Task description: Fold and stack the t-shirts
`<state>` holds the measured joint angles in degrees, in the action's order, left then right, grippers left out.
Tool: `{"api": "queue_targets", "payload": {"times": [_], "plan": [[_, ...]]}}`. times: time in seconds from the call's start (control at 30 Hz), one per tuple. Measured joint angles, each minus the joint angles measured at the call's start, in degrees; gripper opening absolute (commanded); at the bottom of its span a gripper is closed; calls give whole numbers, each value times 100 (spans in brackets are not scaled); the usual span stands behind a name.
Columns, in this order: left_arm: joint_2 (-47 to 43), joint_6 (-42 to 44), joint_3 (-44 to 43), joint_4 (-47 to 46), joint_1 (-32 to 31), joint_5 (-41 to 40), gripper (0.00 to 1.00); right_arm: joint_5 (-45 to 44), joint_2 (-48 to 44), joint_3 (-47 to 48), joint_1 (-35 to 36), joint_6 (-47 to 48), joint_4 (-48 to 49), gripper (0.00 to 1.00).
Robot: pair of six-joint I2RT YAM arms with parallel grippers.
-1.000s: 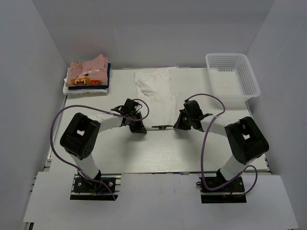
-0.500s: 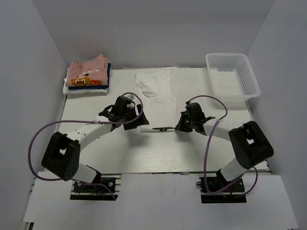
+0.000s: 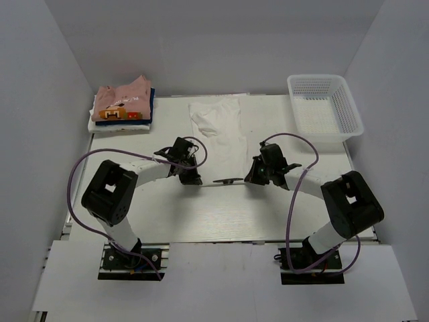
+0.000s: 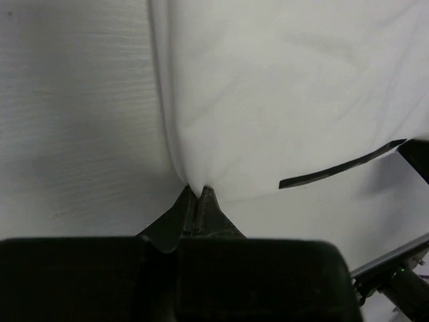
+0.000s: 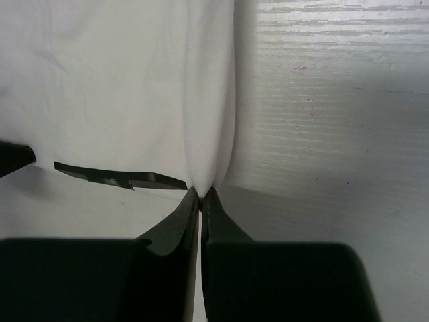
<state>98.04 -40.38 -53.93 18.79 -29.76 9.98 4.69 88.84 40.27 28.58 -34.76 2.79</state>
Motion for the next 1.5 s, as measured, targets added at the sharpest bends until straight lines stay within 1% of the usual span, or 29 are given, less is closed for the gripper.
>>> {"api": "queue_targets", "payload": {"times": [0.1, 0.17, 0.3, 0.37, 0.5, 0.57, 0.67, 0.77, 0.87, 1.0, 1.27, 1.4, 1.5], "plan": [[-125, 0, 149, -138, 0, 164, 0, -2, -155, -70, 0, 15, -4, 0], [-417, -31, 404, -181, 0, 282, 0, 9, -343, -153, 7, 24, -63, 0], [-1416, -98, 916, -92, -76, 466, 0, 44, -990, -203, 116, 57, -573, 0], [-1989, -109, 1036, -4, -114, 546, 0, 44, -1528, -214, 197, 90, -918, 0], [-3003, -146, 1058, 120, -166, 595, 0, 52, -2492, -101, 258, 208, -1493, 0], [-3375, -166, 1043, 170, -175, 586, 0, 111, -2717, 63, 262, 264, -1720, 0], [-3567, -168, 903, 310, -177, 446, 0, 256, -2754, 396, 258, 376, -1961, 0], [-3558, -173, 682, 466, -175, 144, 0, 376, -2555, 822, 254, 483, -2092, 0], [-3523, -195, 402, 605, -146, -157, 0, 442, -2155, 1399, 240, 560, -2197, 0], [-3200, -254, -199, 826, -105, -824, 0, 474, -1598, 2044, 164, 616, -2203, 0], [-2037, -136, -1488, 1233, 2, -1976, 0, 750, -428, 3167, -192, 686, -2258, 0], [-1377, -4, -2050, 1257, 162, -2245, 0, 1010, 160, 3672, -356, 713, -2282, 0], [-772, 76, -2474, 1300, 358, -2286, 0, 1266, 673, 4026, -503, 721, -2286, 0]]}}
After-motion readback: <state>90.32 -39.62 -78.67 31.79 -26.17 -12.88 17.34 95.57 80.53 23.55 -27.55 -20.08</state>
